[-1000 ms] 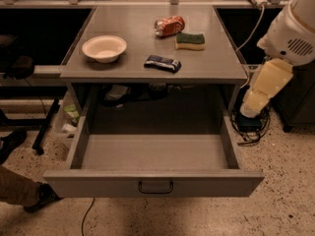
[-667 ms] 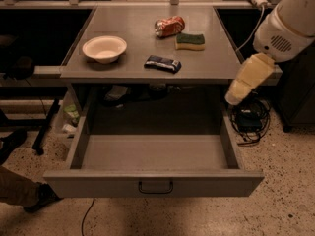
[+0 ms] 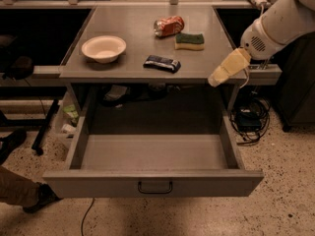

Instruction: Place sponge into top drawer

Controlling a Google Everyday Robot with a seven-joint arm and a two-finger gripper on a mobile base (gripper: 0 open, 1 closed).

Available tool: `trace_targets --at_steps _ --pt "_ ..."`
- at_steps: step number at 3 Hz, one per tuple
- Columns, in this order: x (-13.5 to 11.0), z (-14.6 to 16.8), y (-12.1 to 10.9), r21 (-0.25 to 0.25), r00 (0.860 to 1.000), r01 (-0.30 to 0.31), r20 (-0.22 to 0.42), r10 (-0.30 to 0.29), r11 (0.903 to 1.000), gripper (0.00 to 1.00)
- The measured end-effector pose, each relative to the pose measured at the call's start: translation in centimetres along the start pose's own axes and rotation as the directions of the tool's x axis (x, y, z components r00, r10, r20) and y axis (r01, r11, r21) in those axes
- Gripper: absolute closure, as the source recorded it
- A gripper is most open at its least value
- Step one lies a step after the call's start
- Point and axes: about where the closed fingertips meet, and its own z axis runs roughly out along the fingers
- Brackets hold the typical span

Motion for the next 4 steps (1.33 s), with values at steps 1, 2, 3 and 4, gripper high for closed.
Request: trace_targets --at_steps 1,2,3,4 --pt "0.0 0.0 0.0 0.000 1.000 0.000 0.000 0.000 1.0000 0.00" --pt "-0.5 0.5 -0.6 0.003 1.000 -0.023 0.022 0.023 0.9997 0.00" --pt "-1.6 1.0 -2.2 0.030 0.996 -0.061 0.073 0.058 0.9977 0.00" --pt "-3.0 1.4 -4.5 0.052 0.984 -0.090 0.160 0.081 0.9946 0.00"
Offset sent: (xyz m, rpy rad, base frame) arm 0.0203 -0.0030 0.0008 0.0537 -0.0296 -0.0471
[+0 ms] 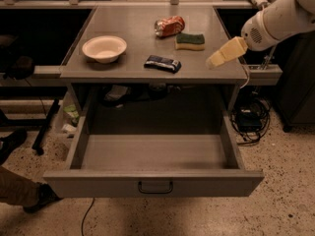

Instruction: Place sponge into top drawer

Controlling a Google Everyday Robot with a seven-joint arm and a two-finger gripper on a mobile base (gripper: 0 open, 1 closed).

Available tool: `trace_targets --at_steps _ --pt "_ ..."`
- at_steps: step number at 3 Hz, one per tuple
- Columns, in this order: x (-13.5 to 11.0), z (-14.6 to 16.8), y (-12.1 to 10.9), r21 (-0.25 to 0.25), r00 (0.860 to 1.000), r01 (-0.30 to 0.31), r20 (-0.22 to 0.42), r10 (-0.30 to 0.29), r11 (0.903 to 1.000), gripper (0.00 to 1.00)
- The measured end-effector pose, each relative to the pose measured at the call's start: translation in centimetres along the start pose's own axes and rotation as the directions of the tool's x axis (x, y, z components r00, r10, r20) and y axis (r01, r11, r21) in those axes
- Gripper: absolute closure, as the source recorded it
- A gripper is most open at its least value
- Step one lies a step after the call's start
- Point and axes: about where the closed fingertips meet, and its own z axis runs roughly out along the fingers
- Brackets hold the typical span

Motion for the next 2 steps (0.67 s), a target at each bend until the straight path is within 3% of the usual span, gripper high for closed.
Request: trace_targets --at_steps 2 --pt "-4.2 2.6 -4.1 0.035 0.990 -0.002 0.141 -0.003 0.9994 0.00"
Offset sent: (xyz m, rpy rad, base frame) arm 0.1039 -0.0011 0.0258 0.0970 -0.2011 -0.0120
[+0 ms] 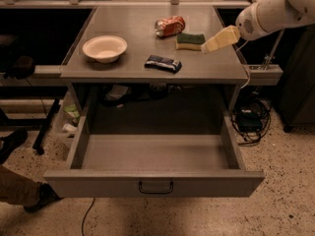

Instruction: Place sponge into top drawer

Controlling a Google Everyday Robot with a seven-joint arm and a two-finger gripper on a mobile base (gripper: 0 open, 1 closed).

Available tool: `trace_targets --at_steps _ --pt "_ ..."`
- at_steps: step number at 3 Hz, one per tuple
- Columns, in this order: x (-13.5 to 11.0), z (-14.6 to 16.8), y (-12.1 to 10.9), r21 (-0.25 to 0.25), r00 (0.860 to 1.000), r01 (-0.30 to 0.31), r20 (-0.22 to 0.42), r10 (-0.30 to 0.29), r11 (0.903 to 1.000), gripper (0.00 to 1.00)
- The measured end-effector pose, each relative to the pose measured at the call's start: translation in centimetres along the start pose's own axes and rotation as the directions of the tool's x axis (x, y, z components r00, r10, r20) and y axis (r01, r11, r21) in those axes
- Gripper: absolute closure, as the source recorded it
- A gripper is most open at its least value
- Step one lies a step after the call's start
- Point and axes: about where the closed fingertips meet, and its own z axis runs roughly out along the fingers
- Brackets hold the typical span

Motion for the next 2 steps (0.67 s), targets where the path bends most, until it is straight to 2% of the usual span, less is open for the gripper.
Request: trace_targets --at_steps 1,2 --pt "-1.2 3.1 -1.4 -0.008 0.999 -0.016 0.031 0.016 0.9998 0.00" --pt "-2.2 5.9 -2.5 -0.009 0.996 -0.060 0.061 0.061 0.9981 0.00"
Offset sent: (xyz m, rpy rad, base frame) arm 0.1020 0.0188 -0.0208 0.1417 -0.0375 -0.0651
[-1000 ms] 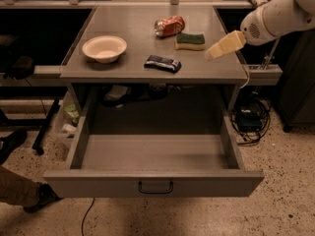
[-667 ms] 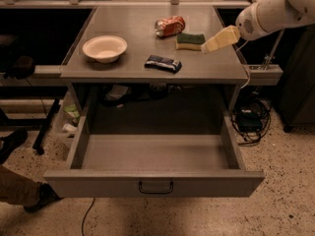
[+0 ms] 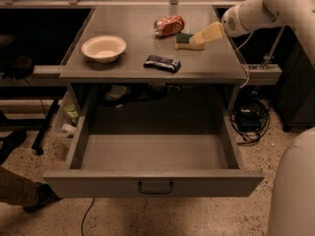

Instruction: Place sponge into top drawer

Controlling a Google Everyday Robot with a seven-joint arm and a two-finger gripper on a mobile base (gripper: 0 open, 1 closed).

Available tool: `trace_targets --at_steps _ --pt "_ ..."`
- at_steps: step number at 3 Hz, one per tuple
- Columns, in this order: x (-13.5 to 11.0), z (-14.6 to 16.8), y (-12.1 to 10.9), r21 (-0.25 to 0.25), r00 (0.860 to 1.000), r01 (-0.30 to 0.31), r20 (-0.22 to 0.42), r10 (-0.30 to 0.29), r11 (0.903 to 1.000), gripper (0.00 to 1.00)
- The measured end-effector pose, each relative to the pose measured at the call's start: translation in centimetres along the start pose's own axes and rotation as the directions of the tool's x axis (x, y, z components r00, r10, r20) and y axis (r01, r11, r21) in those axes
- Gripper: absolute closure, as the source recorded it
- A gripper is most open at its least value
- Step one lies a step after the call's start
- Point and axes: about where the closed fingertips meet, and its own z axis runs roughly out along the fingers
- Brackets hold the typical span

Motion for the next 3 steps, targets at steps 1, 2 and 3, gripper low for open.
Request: trace_targets --at_steps 1,2,3 --pt "-1.1 2.0 -0.5 0.036 0.998 -0.059 0.021 0.058 0.9976 0.00" --pt "-2.3 3.8 -0.3 0.081 0.992 -0.125 0.031 0.123 0.9888 0.00" --pt "-2.5 5.9 0.5 0.094 0.982 -0.186 0.031 0.184 0.9780 0.00"
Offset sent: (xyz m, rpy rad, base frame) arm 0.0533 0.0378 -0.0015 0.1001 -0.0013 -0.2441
